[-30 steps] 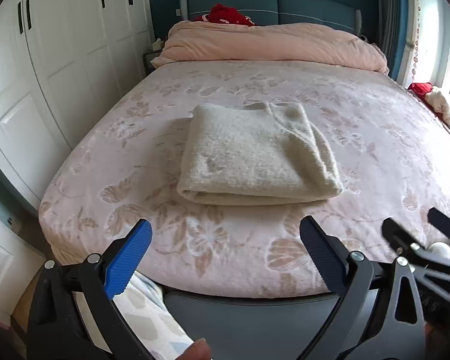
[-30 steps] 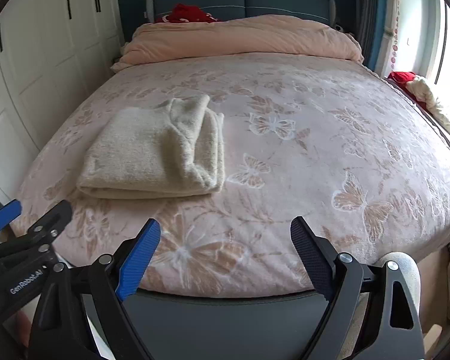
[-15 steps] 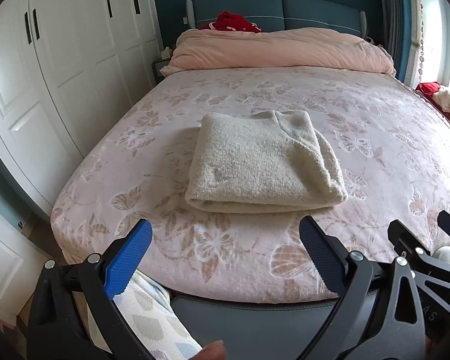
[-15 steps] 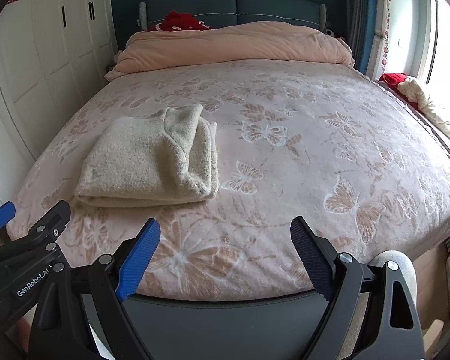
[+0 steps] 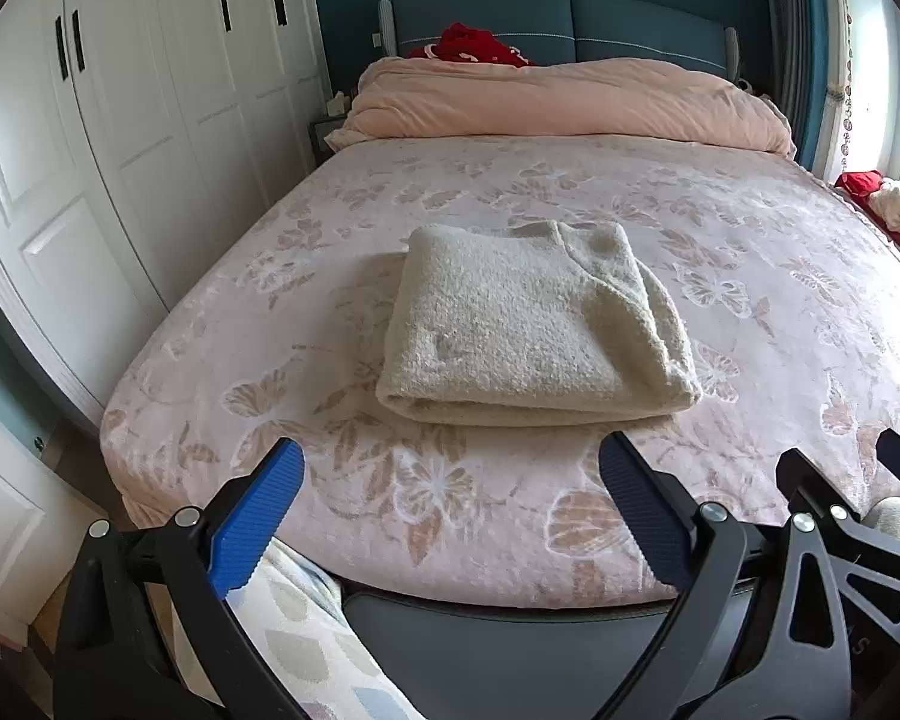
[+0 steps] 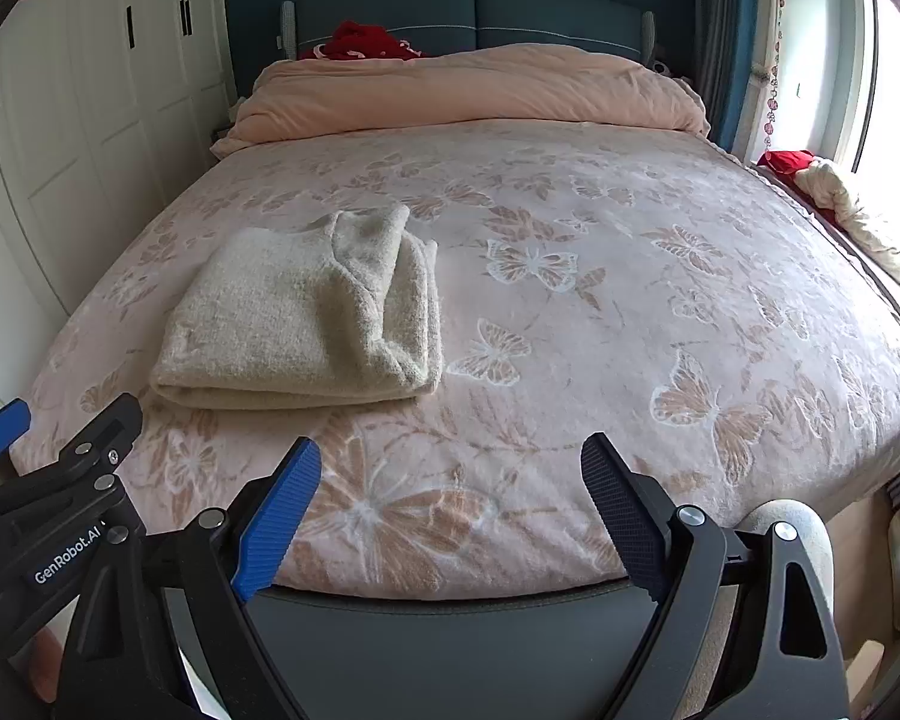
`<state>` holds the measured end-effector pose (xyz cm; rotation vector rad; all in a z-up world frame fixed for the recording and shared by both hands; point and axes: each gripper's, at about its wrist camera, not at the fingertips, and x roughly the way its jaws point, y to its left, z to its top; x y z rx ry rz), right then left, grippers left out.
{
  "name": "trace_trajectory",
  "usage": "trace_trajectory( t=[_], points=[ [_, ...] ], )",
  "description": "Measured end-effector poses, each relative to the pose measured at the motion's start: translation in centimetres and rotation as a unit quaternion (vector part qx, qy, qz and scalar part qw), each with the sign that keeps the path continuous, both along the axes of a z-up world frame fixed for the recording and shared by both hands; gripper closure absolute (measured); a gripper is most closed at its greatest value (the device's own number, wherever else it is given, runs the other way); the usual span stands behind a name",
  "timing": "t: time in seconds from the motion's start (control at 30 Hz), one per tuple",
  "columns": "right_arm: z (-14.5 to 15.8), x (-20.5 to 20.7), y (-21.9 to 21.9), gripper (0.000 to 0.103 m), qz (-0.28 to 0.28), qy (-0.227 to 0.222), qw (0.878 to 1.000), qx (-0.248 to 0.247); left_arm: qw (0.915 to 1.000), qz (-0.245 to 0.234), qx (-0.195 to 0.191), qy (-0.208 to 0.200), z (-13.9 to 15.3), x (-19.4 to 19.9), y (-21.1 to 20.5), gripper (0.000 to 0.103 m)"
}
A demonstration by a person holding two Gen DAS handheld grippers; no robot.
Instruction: Fold small clothes
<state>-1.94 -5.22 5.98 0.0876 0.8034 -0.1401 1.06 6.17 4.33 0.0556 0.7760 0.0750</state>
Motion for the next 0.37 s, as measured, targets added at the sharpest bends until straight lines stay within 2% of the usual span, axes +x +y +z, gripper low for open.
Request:
trace_trajectory(
  t=[0.37],
  points=[
    [-0.12, 0.09, 0.13, 0.017, -0.001, 0.001, 1.0, -0.005, 1.0, 0.001, 0.005, -0.001, 0.04, -0.12, -0.27, 0.011]
  ],
)
